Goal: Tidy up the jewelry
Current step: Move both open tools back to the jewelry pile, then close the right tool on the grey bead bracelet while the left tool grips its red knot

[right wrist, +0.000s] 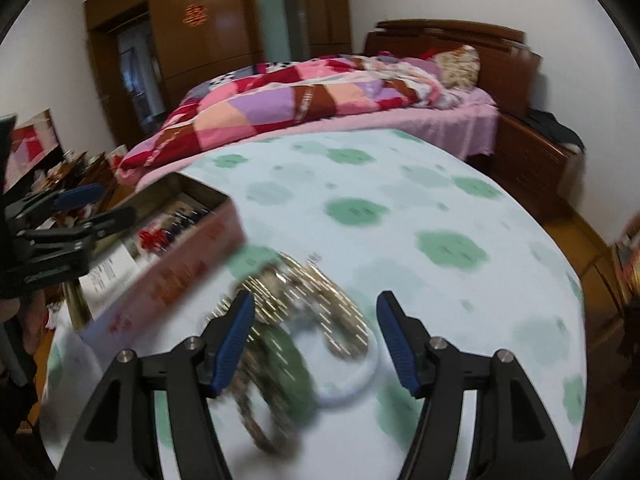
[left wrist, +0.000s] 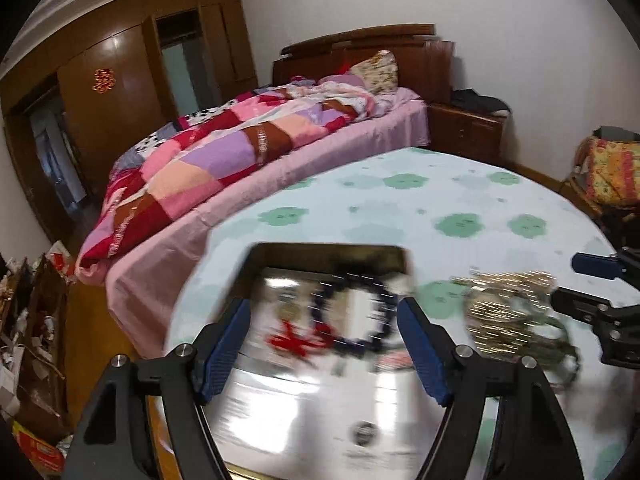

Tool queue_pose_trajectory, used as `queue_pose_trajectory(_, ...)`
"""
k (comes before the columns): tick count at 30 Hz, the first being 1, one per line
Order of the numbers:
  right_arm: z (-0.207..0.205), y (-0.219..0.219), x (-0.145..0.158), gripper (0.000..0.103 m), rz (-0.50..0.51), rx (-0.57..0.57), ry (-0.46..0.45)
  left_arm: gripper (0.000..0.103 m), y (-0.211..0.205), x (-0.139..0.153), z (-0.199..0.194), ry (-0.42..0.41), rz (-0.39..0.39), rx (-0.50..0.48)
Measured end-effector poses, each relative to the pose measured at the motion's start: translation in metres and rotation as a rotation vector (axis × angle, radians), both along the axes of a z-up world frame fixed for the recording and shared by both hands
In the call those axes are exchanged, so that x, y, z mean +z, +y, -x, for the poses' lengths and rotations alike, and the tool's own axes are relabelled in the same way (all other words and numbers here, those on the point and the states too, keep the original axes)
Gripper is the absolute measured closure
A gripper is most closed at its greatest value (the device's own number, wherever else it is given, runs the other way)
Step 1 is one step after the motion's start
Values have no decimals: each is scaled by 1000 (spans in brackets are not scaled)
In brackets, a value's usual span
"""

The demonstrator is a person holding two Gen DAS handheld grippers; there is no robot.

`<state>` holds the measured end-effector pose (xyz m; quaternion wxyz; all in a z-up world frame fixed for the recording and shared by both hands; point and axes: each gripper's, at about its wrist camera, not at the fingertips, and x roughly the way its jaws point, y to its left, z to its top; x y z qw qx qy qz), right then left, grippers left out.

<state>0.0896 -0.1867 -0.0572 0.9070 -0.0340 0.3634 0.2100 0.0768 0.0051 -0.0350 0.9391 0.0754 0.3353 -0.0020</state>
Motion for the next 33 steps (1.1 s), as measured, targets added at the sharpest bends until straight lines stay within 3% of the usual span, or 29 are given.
queue_pose_trajectory(5,13,-25,-12,37,-13,-63,-4,27,-44,-9,18,11,7,-71)
queue_pose_trajectory(11,24,-29,-19,37,-69,-23,-8,27,-69,-18,28,21,-27,-79)
queue_pose_trajectory(15,30,-27,-24,48,-73,4,-15,27,-70,-24,28,33,-14,-60)
queue_pose_trajectory(18,32,-25,-26,49,-69,25,-16,28,-73,-30,24,51,-3,-66)
queue_pose_trajectory(23,36,-21,-27,54,-57,55,-27,38,-78,-35,26,62,6,-101)
queue_pose_trajectory(27,40,-13,-30,64,-30,97,-32,46,-70,-39,29,77,38,-94)
queue_pose_trajectory(30,42,-9,-31,74,-17,120,-29,47,-68,-42,33,76,50,-98)
queue_pose_trajectory(33,44,-8,-32,76,-7,132,-26,47,-69,-42,35,77,54,-98)
